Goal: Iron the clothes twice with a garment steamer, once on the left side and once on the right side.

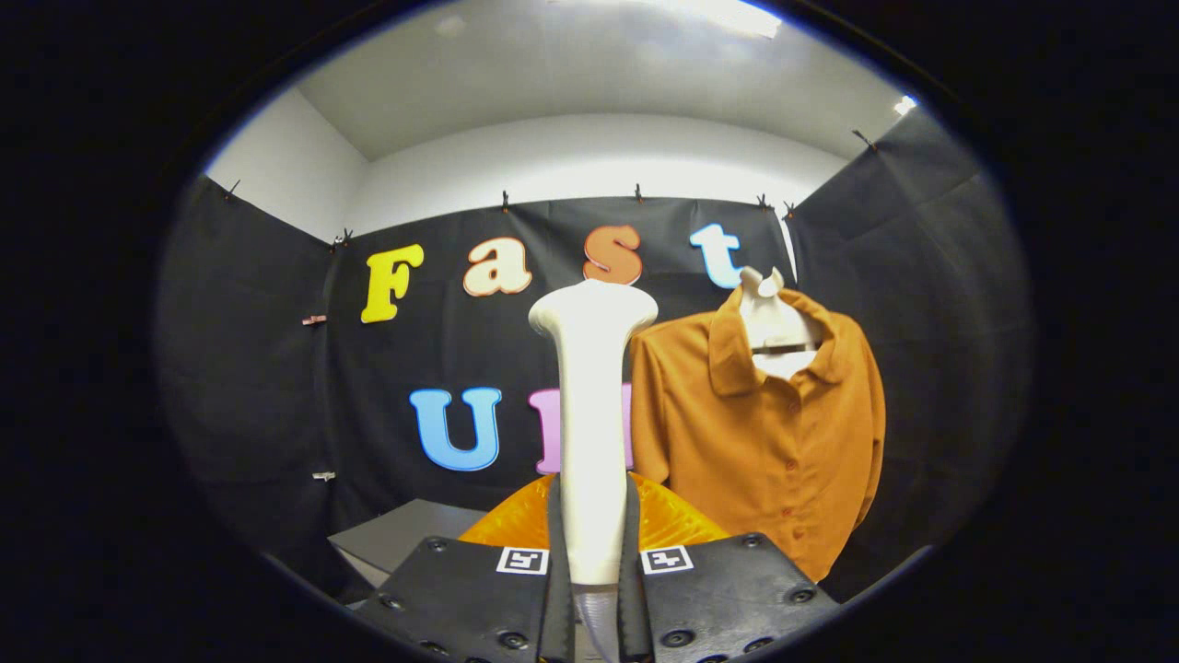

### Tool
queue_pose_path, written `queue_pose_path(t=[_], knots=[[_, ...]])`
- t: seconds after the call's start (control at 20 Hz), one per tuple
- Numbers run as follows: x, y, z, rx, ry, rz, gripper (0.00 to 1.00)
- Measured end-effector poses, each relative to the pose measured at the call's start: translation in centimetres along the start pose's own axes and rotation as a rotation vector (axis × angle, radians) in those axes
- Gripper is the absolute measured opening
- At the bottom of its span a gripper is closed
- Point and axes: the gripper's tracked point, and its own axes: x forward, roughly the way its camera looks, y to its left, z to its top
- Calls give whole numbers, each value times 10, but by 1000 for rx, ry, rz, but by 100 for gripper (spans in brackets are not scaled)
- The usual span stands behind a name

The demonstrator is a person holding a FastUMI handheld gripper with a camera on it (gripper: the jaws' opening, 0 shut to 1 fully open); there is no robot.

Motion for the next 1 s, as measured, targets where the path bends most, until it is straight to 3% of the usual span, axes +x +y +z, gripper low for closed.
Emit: queue_pose_path(t=[0.2, 0.4, 0.7, 1.0], knots=[[-12, -54, 28, -18, -108, -27, 22], [-9, -84, 19, 20, -144, -19, 22], [3, -126, -2, 34, -134, -69, 22], [19, -137, -46, 18, -50, -81, 22]])
